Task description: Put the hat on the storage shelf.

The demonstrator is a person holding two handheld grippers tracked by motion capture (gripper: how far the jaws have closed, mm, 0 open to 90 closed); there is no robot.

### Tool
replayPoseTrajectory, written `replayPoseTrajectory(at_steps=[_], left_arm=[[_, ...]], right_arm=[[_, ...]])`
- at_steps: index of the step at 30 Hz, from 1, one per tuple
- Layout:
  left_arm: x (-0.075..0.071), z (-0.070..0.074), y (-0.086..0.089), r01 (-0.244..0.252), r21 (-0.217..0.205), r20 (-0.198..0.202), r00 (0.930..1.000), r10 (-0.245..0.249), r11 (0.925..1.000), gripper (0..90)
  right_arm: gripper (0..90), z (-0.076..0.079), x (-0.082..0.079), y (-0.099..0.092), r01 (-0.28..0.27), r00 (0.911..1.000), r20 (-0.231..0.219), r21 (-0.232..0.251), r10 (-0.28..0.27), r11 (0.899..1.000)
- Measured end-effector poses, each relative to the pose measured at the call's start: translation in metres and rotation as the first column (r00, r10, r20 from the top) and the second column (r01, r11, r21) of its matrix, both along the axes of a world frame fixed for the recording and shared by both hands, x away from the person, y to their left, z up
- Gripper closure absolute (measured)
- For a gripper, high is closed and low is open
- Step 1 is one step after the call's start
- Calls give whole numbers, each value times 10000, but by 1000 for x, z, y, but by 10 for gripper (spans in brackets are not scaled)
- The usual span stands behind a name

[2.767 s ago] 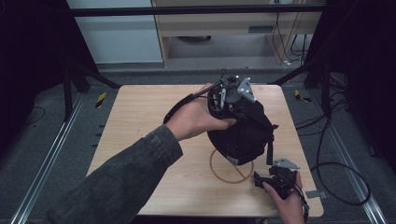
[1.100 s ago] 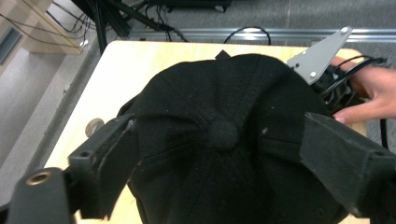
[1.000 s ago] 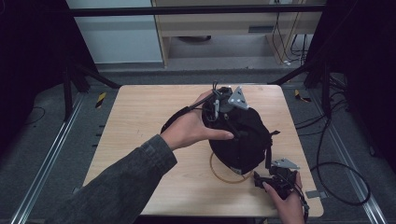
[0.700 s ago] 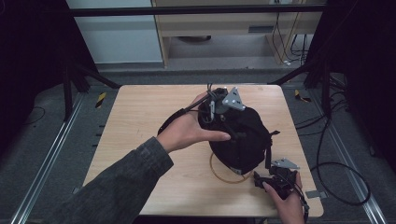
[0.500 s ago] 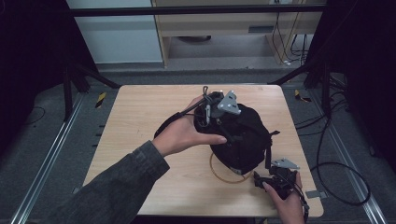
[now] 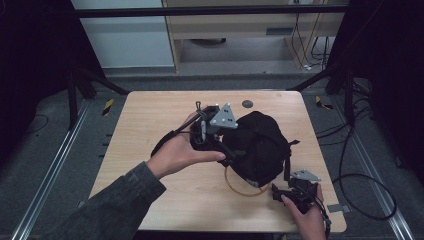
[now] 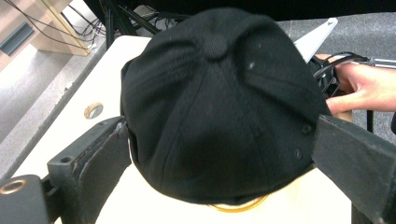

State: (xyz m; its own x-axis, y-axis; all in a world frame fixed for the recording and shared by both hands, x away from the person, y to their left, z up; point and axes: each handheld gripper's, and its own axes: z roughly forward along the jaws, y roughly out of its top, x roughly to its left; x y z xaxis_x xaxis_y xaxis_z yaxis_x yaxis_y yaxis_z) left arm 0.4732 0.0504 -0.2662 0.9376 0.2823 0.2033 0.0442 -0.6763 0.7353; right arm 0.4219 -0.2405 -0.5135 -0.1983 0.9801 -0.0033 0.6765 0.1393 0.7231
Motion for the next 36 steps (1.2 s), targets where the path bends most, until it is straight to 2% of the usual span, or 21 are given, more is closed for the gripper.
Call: replayPoseTrajectory(at_steps=[11, 23, 29, 36], left_arm=[[-2, -8, 33, -669, -520, 57, 9977, 673, 9964, 43], [-1, -28, 66, -1054, -320, -261, 9942, 1046, 9939, 42], [-4, -48, 77, -1239, -300, -548, 9910, 1222, 9918, 43], [-4, -77, 88, -1443, -52, -899, 9856, 1433, 9895, 42]], right_arm=[[4, 0, -1, 1, 82, 10000, -42, 124, -81, 9999], [4, 0, -1, 1, 80, 10000, -43, 123, -80, 9999], [4, 0, -1, 1, 83, 10000, -43, 124, -82, 9999], [4, 0, -1, 1, 82, 10000, -43, 125, -81, 9999]])
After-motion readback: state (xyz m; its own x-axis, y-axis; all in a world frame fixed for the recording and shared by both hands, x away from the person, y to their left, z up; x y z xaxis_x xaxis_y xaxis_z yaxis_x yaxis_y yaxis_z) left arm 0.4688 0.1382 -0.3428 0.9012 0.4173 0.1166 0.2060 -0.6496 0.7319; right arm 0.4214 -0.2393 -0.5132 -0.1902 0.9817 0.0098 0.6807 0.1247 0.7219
